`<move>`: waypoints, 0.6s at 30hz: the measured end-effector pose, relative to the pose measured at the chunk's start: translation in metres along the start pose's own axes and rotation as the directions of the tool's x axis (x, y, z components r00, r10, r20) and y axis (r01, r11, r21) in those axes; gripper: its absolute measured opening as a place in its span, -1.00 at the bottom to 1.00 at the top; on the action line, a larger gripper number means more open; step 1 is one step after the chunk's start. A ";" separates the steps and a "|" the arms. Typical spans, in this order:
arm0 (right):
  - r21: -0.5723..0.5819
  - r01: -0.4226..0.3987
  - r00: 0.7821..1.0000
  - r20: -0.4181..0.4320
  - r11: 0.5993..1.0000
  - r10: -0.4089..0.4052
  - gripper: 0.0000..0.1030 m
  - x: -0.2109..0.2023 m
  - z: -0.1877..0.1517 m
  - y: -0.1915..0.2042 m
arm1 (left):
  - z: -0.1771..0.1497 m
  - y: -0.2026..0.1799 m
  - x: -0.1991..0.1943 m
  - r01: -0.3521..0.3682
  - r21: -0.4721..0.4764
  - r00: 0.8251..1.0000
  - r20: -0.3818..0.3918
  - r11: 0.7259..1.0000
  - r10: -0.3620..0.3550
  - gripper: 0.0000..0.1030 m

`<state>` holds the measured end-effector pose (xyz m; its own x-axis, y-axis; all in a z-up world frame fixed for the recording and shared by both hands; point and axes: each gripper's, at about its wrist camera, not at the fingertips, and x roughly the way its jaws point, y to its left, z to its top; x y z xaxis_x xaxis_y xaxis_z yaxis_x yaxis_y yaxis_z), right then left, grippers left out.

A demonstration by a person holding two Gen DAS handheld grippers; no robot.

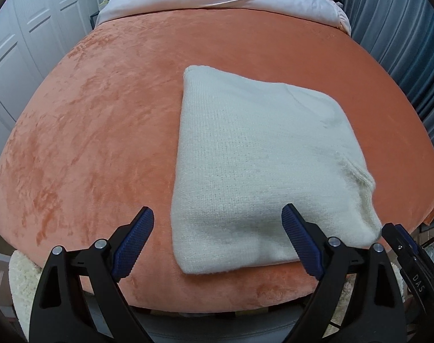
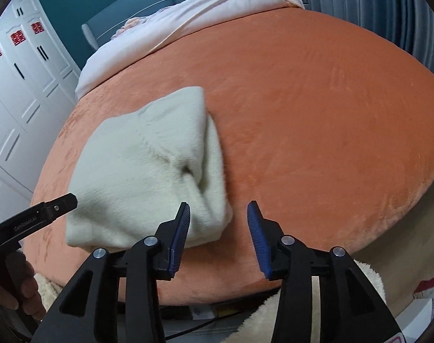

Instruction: Fold small clothes

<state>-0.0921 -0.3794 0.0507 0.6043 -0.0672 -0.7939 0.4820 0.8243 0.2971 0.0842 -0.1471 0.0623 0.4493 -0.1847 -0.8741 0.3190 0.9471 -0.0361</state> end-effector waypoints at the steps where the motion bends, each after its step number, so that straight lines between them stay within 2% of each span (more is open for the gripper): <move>1: 0.006 0.004 1.000 0.001 1.000 -0.004 -0.04 0.001 0.000 -0.004 | 0.000 -0.001 0.000 -0.003 0.002 1.000 0.000 1.000 0.003 0.72; 5: 0.020 -0.004 1.000 -0.002 1.000 0.004 0.10 0.004 -0.008 -0.012 | 0.001 0.000 0.003 0.006 -0.008 1.000 -0.013 1.000 -0.006 0.74; 9: 0.039 -0.056 0.998 -0.019 0.998 0.056 0.24 0.011 -0.012 -0.014 | 0.006 0.017 0.012 0.109 -0.128 0.993 -0.038 0.986 -0.114 0.78; 12: 0.063 -0.105 0.994 -0.034 0.992 0.108 0.32 0.020 -0.010 -0.017 | 0.006 0.040 0.031 0.201 -0.283 0.970 -0.075 0.938 -0.231 0.83; 14: 0.109 -0.152 0.986 -0.052 0.982 0.159 0.36 0.032 -0.006 -0.018 | 0.003 0.056 0.048 0.259 -0.398 0.942 -0.097 0.880 -0.321 0.89; 16: 0.164 -0.189 0.975 -0.084 0.968 0.204 0.36 0.048 -0.002 -0.019 | 0.000 0.066 0.061 0.301 -0.469 0.917 -0.098 0.831 -0.387 0.91; 18: 0.217 -0.218 0.962 -0.118 0.951 0.248 0.37 0.065 0.001 -0.019 | 0.001 0.067 0.067 0.327 -0.474 0.907 -0.086 0.818 -0.412 0.91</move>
<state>-0.0617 -0.3997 -0.0058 0.6260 0.2056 -0.7522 0.4644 0.6766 0.5714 0.1364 -0.0960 0.0021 0.2046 -0.5353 -0.8195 0.0127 0.8386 -0.5446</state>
